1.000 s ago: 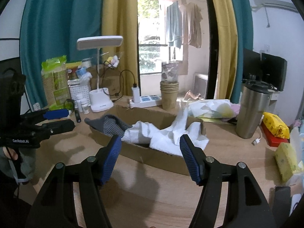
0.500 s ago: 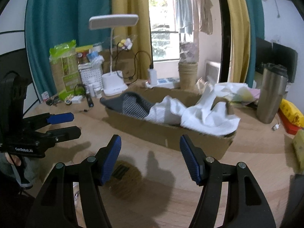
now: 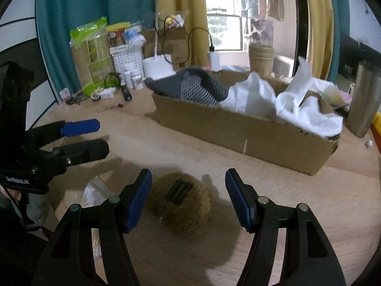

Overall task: Organize soft objects
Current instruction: 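Grasp the cotton swab bag with the left tool while the right tool grasps the brown fuzzy ball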

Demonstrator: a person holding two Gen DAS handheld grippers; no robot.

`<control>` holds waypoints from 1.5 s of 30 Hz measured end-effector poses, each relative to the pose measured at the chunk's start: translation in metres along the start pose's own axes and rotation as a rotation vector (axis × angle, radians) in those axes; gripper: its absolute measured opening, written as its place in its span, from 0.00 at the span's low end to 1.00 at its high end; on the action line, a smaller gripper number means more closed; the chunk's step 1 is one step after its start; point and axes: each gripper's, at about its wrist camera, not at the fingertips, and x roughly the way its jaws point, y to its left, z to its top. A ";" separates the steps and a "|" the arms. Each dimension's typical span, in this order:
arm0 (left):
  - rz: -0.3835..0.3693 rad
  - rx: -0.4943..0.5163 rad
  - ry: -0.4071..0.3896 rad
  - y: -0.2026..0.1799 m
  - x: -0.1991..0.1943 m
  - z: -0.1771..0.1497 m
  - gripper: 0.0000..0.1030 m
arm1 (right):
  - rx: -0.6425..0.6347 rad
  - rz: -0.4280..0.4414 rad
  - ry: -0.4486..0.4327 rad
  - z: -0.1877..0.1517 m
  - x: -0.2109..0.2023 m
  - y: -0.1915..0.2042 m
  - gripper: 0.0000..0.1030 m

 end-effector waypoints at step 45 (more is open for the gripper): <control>-0.074 0.170 0.287 -0.040 0.008 -0.053 0.79 | 0.160 -0.146 0.028 -0.016 -0.021 -0.062 0.42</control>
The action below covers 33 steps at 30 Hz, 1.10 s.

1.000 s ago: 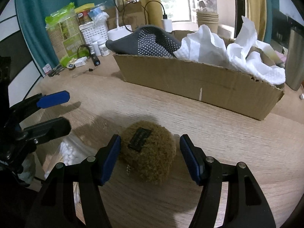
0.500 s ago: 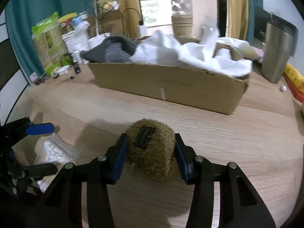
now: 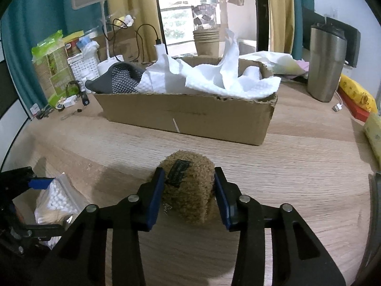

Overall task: Organize soft objects
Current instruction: 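Grasp the cotton swab bag with the left tool while the right tool grasps the brown fuzzy ball, then lift the swab bag and fuzzy ball and carry both toward the box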

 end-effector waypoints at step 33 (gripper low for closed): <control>-0.005 -0.027 -0.104 0.004 -0.008 0.022 0.47 | -0.022 0.039 -0.087 0.000 -0.023 0.009 0.36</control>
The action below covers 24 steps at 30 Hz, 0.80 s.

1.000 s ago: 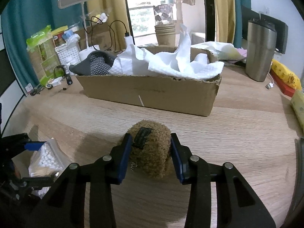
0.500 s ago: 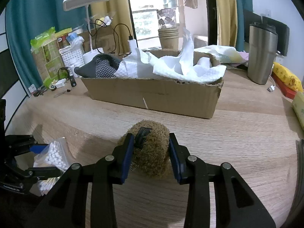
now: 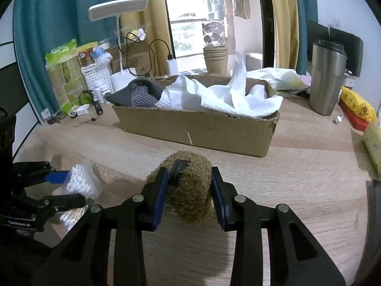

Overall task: Organize soft objects
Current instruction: 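Lift the swab bag and fuzzy ball and carry both toward the box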

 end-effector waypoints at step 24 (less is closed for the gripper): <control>0.007 0.020 -0.122 -0.002 -0.018 0.035 0.47 | -0.030 -0.016 -0.086 0.014 -0.026 0.002 0.36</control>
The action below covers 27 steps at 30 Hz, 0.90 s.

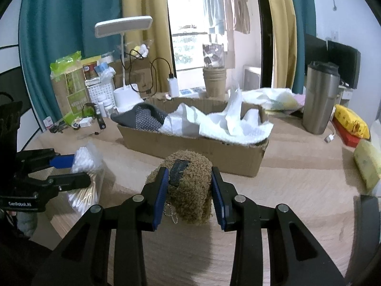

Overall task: Organize soft objects
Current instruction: 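Lift the swab bag and fuzzy ball and carry both toward the box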

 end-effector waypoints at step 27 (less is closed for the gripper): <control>0.056 0.033 -0.178 0.013 -0.021 0.053 0.47 | -0.049 -0.036 -0.130 0.044 -0.025 -0.006 0.36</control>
